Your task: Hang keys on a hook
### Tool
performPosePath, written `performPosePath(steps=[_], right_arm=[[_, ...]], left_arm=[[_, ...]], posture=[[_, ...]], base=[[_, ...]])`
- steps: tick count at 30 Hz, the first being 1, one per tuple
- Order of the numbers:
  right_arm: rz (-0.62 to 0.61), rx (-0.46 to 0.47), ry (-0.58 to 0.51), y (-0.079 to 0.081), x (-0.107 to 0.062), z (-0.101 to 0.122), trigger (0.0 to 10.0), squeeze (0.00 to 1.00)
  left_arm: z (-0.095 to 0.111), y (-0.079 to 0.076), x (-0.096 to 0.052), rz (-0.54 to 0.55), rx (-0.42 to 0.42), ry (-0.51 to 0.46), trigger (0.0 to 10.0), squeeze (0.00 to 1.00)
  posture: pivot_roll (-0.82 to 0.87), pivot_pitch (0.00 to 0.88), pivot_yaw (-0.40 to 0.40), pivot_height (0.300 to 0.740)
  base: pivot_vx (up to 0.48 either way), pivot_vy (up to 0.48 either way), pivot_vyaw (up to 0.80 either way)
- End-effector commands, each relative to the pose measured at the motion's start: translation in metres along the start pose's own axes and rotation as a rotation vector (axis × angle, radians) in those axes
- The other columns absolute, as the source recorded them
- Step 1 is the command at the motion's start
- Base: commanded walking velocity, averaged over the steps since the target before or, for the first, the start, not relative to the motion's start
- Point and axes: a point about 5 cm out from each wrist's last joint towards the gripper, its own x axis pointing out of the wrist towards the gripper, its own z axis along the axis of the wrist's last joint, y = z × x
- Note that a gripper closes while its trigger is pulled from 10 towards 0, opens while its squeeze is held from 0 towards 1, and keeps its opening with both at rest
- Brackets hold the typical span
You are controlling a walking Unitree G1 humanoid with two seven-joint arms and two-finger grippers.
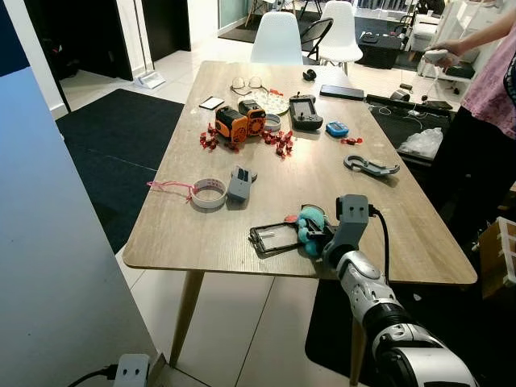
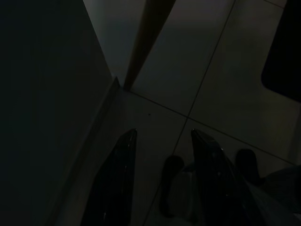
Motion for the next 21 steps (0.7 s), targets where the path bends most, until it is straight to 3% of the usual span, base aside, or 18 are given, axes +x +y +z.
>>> performPosePath(steps=[1,5,7,8,10,13,14,16,17,19,20,21], right_arm=[[-0.059,0.045,0.145,-0.010,-0.013,-0.034,0.0,0.00],[-0.076,0.064,0.094,-0.013,-0.012,-0.026,0.0,0.00],[-0.133,0.124,-0.178,-0.028,-0.011,0.015,0.0,0.00],[-0.133,0.124,-0.178,-0.028,-0.011,0.015,0.0,0.00],[-0.240,0.155,-0.439,-0.054,-0.022,0.058,0.0,0.00],[-0.358,0.171,-0.632,-0.085,-0.043,0.092,0.0,0.00],[-0.358,0.171,-0.632,-0.085,-0.043,0.092,0.0,0.00],[-0.436,0.158,-0.725,-0.106,-0.062,0.107,0.0,0.00],[-0.436,0.158,-0.725,-0.106,-0.062,0.107,0.0,0.00],[-0.542,0.123,-0.779,-0.132,-0.085,0.114,0.0,0.00],[-0.542,0.123,-0.779,-0.132,-0.085,0.114,0.0,0.00],[-0.606,0.093,-0.785,-0.147,-0.099,0.114,0.0,0.00]], left_arm=[[-0.009,-0.004,-0.003,-0.018,0.010,0.039,10.0,0.00],[-0.009,-0.004,-0.003,-0.017,0.010,0.043,10.0,0.00],[-0.010,-0.003,-0.004,-0.010,0.009,0.045,10.0,0.00],[-0.010,-0.003,-0.004,-0.010,0.009,0.045,10.0,0.00],[-0.011,-0.001,-0.004,-0.003,0.008,0.047,10.0,0.00],[-0.013,0.001,-0.006,0.004,0.006,0.050,10.0,0.00],[-0.013,0.001,-0.006,0.004,0.006,0.050,10.0,0.00],[-0.014,0.002,-0.007,0.007,0.005,0.053,10.0,0.00],[-0.014,0.002,-0.007,0.007,0.005,0.053,10.0,0.00],[-0.014,0.004,-0.007,0.010,0.003,0.057,10.0,0.00],[-0.014,0.004,-0.007,0.010,0.003,0.057,10.0,0.00],[-0.015,0.005,-0.008,0.011,0.002,0.059,10.0,0.00]], posture=[[0.06,0.097,-0.052,0.740],[0.06,0.096,-0.052,0.740],[0.07,0.096,-0.051,0.740],[0.07,0.096,-0.051,0.740],[0.07,0.094,-0.048,0.740],[0.07,0.092,-0.049,0.740],[0.07,0.092,-0.049,0.740],[0.06,0.090,-0.048,0.740],[0.06,0.090,-0.048,0.740],[0.06,0.081,-0.049,0.740],[0.06,0.081,-0.049,0.740],[0.06,0.079,-0.049,0.740]], base=[[0.000,0.000,0.00],[0.000,0.000,0.00],[0.000,0.000,0.00],[0.000,0.000,0.00],[0.000,0.000,0.00],[0.000,0.000,0.00],[0.000,0.000,0.00],[0.000,0.000,0.00],[0.000,0.000,0.00],[0.000,0.000,0.00],[0.000,0.000,0.00],[0.000,0.000,0.00]])
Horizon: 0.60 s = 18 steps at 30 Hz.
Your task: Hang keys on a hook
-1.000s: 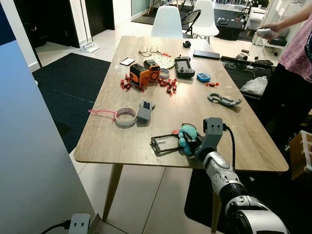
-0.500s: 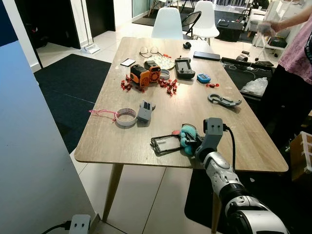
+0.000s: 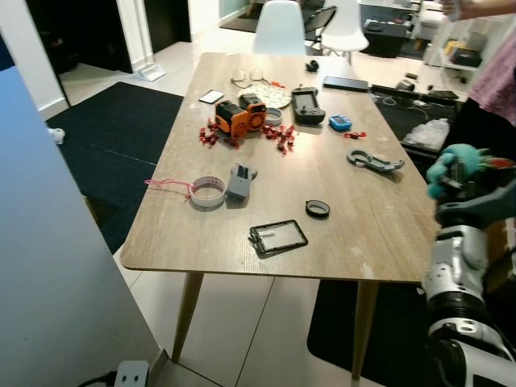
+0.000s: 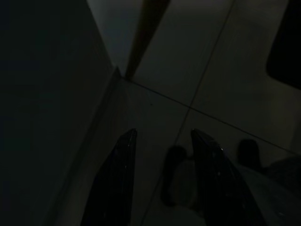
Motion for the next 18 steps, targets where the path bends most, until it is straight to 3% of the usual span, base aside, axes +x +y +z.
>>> performPosePath(steps=[1,2,3,4,5,6,8,9,10,11,13,16,17,18], right_arm=[[-0.053,-0.019,-0.029,-0.014,-0.002,0.006,0.0,0.00],[-0.109,-0.069,-0.025,-0.036,-0.006,0.010,0.0,0.00],[-0.109,-0.069,-0.025,-0.036,-0.006,0.010,0.0,0.00],[-0.222,-0.131,0.032,-0.071,-0.021,0.007,0.0,0.00],[-0.222,-0.131,0.032,-0.071,-0.021,0.007,0.0,0.00],[-0.340,-0.179,0.108,-0.105,-0.043,0.001,0.0,0.00],[-0.340,-0.179,0.108,-0.105,-0.043,0.001,0.0,0.00],[-0.448,-0.216,0.184,-0.131,-0.069,-0.006,0.0,0.00],[-0.448,-0.216,0.184,-0.131,-0.069,-0.006,0.0,0.00],[-0.537,-0.236,0.251,-0.150,-0.094,-0.013,0.0,0.00],[-0.537,-0.236,0.251,-0.150,-0.094,-0.013,0.0,0.00],[-0.718,-0.252,0.447,-0.177,-0.165,-0.036,0.0,0.00],[-0.718,-0.252,0.447,-0.177,-0.165,-0.036,0.0,0.00],[-0.749,-0.250,0.504,-0.180,-0.180,-0.042,0.0,0.00]], left_arm=[[-0.009,0.003,-0.005,0.005,0.001,0.040,10.0,0.00],[-0.010,0.004,-0.005,0.006,0.001,0.041,10.0,0.00],[-0.010,0.004,-0.005,0.006,0.001,0.041,10.0,0.00],[-0.010,0.004,-0.005,0.006,0.000,0.043,10.0,0.00],[-0.010,0.004,-0.005,0.006,0.000,0.043,10.0,0.00],[-0.010,0.003,-0.004,0.008,-0.003,0.046,10.0,0.00],[-0.010,0.003,-0.004,0.008,-0.003,0.046,10.0,0.00],[-0.010,0.003,-0.004,0.011,-0.007,0.047,10.0,0.00],[-0.010,0.003,-0.004,0.011,-0.007,0.047,10.0,0.00],[-0.010,0.003,-0.005,0.017,-0.013,0.047,10.0,0.00],[-0.010,0.003,-0.005,0.017,-0.013,0.047,10.0,0.00],[-0.014,0.004,-0.007,0.038,-0.029,0.050,10.0,0.00],[-0.014,0.004,-0.007,0.038,-0.029,0.050,10.0,0.00],[-0.015,0.005,-0.008,0.044,-0.031,0.052,10.0,0.00]], posture=[[0.06,0.079,-0.049,0.740],[0.05,0.075,-0.053,0.740],[0.05,0.075,-0.053,0.740],[0.05,0.070,-0.060,0.740],[0.05,0.070,-0.060,0.740],[0.05,0.066,-0.070,0.740],[0.05,0.066,-0.070,0.740],[0.06,0.064,-0.076,0.740],[0.06,0.064,-0.076,0.740],[0.06,0.064,-0.080,0.740],[0.06,0.064,-0.080,0.740],[0.09,0.063,-0.098,0.740],[0.09,0.063,-0.098,0.740],[0.09,0.063,-0.098,0.740]], base=[[0.000,0.000,0.00],[0.000,0.000,0.00],[0.000,0.000,0.00],[0.000,0.000,0.00],[0.000,0.000,0.00],[0.000,0.000,0.00],[0.000,0.000,0.00],[0.000,0.000,0.00],[0.000,0.000,0.00],[0.000,0.000,0.00],[0.000,0.000,0.00],[0.000,0.000,0.00],[0.000,0.000,0.00],[0.000,0.000,0.00]])
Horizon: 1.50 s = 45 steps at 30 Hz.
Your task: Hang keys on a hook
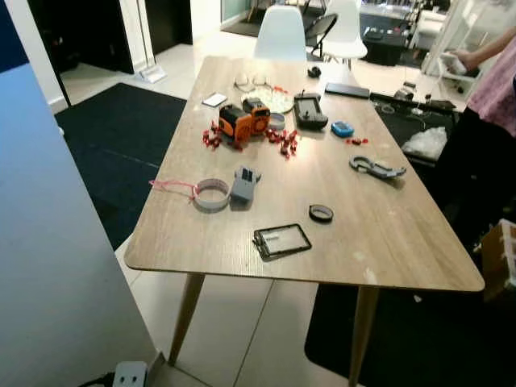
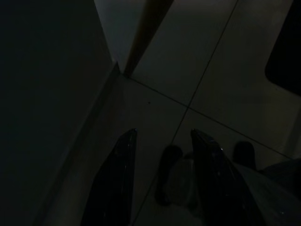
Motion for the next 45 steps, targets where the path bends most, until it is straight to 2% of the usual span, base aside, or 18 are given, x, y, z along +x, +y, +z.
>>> performPosePath(steps=[1,2,3,4,7,8,10,12,13,14,16,19,23,24,29,34,37,45], right_arm=[[-0.036,0.007,0.053,-0.006,-0.003,-0.009,0.0,0.00],[-0.035,-0.006,0.151,-0.010,-0.010,-0.025,0.0,0.00],[0.096,-0.116,0.377,-0.001,-0.029,-0.062,0.0,0.00],[0.096,-0.116,0.377,-0.001,-0.029,-0.062,0.0,0.00],[0.391,-0.311,0.657,0.026,-0.067,-0.110,0.0,0.00],[0.391,-0.311,0.657,0.026,-0.067,-0.110,0.0,0.00],[0.548,-0.411,0.777,0.043,-0.092,-0.132,0.0,0.00],[0.548,-0.411,0.777,0.043,-0.092,-0.132,0.0,0.00],[0.630,-0.462,0.811,0.053,-0.104,-0.140,0.0,0.00],[0.630,-0.462,0.811,0.053,-0.104,-0.140,0.0,0.00],[0.735,-0.522,0.836,0.070,-0.120,-0.151,0.0,0.00],[0.773,-0.538,0.836,0.079,-0.128,-0.154,0.0,0.00],[0.795,-0.542,0.832,0.082,-0.130,-0.155,0.0,0.00],[0.813,-0.565,0.840,0.083,-0.133,-0.157,10.0,0.00],[0.891,-0.662,0.844,0.082,-0.143,-0.163,10.0,0.00],[0.941,-0.715,0.822,0.085,-0.147,-0.164,10.0,0.00],[0.973,-0.759,0.809,0.086,-0.149,-0.165,10.0,0.00],[0.986,-0.789,0.808,0.087,-0.152,-0.167,10.0,0.00]], left_arm=[[-0.008,0.002,-0.004,0.014,-0.011,0.025,10.0,0.00],[-0.009,0.003,-0.005,0.018,-0.012,0.028,10.0,0.00],[-0.011,0.004,-0.006,0.023,-0.012,0.038,10.0,0.00],[-0.011,0.004,-0.006,0.023,-0.012,0.038,10.0,0.00],[-0.013,0.006,-0.007,0.022,-0.005,0.060,10.0,0.00],[-0.013,0.006,-0.007,0.022,-0.005,0.060,10.0,0.00],[-0.014,0.006,-0.006,0.021,-0.003,0.071,10.0,0.00],[-0.014,0.006,-0.006,0.021,-0.003,0.071,10.0,0.00],[-0.013,0.005,-0.005,0.020,-0.003,0.074,10.0,0.00],[-0.013,0.005,-0.005,0.020,-0.003,0.074,10.0,0.00],[-0.012,0.004,-0.004,0.020,-0.008,0.076,10.0,0.00],[-0.010,0.003,-0.002,0.021,-0.017,0.077,10.0,0.00],[-0.009,0.002,-0.001,0.022,-0.020,0.077,10.0,0.00],[-0.008,0.002,0.000,0.023,-0.023,0.079,10.0,0.00],[-0.003,0.000,0.002,0.018,-0.010,0.064,10.0,0.00],[0.000,0.000,0.003,0.012,0.002,0.048,10.0,0.00],[0.003,0.000,0.004,0.009,0.008,0.036,10.0,0.00],[0.003,-0.001,0.004,0.007,0.014,0.031,10.0,0.00]], posture=[[0.09,0.063,-0.098,0.740],[0.09,0.065,-0.101,0.740],[0.09,0.064,-0.092,0.740],[0.09,0.064,-0.092,0.740],[0.08,0.063,-0.079,0.740],[0.08,0.063,-0.079,0.740],[0.07,0.064,-0.075,0.740],[0.07,0.064,-0.075,0.740],[0.07,0.062,-0.075,0.740],[0.07,0.062,-0.075,0.740],[0.07,0.061,-0.074,0.740],[0.07,0.060,-0.074,0.740],[0.07,0.062,-0.075,0.740],[0.07,0.062,-0.075,0.740],[0.07,0.065,-0.065,0.740],[0.08,0.064,-0.065,0.740],[0.08,0.065,-0.064,0.740],[0.08,0.066,-0.061,0.740]], base=[[0.000,0.000,0.00],[0.000,0.000,0.00],[0.000,0.000,0.00],[0.000,0.000,0.00],[0.000,0.000,0.00],[0.000,0.000,0.00],[0.000,0.000,0.00],[0.000,0.000,0.00],[0.000,0.000,0.00],[0.000,0.000,0.00],[0.000,0.000,0.00],[0.000,0.000,0.00],[0.000,0.000,0.00],[0.000,0.000,0.00],[0.000,0.000,0.00],[0.000,0.000,0.00],[0.000,0.000,0.80],[0.000,0.000,0.80]])
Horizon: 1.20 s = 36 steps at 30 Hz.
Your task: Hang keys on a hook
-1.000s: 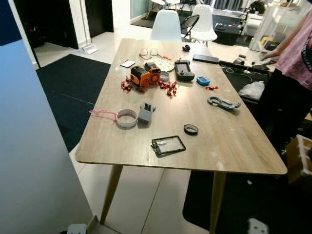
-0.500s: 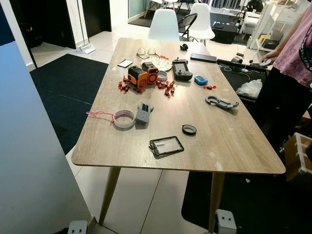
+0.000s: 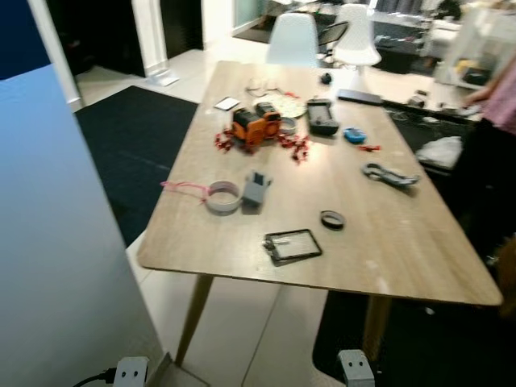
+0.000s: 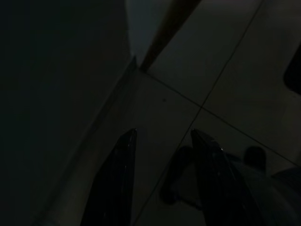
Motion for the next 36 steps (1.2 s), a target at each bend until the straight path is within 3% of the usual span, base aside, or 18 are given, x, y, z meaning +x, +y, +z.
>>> performPosePath(steps=[1,36], right_arm=[[-0.006,-0.010,0.002,0.0000,-0.0002,-0.0010,10.0,0.00],[0.016,-0.073,0.037,0.0043,-0.0004,-0.0075,10.0,0.00]], left_arm=[[-0.0020,0.0008,-0.0013,0.000,0.008,0.002,10.0,0.00],[-0.0101,0.0040,-0.0080,0.007,-0.017,-0.013,10.0,0.00]], posture=[[0.08,0.065,-0.062,0.740],[0.09,0.066,-0.072,0.740]], base=[[0.000,0.000,0.80],[0.000,0.000,0.80]])
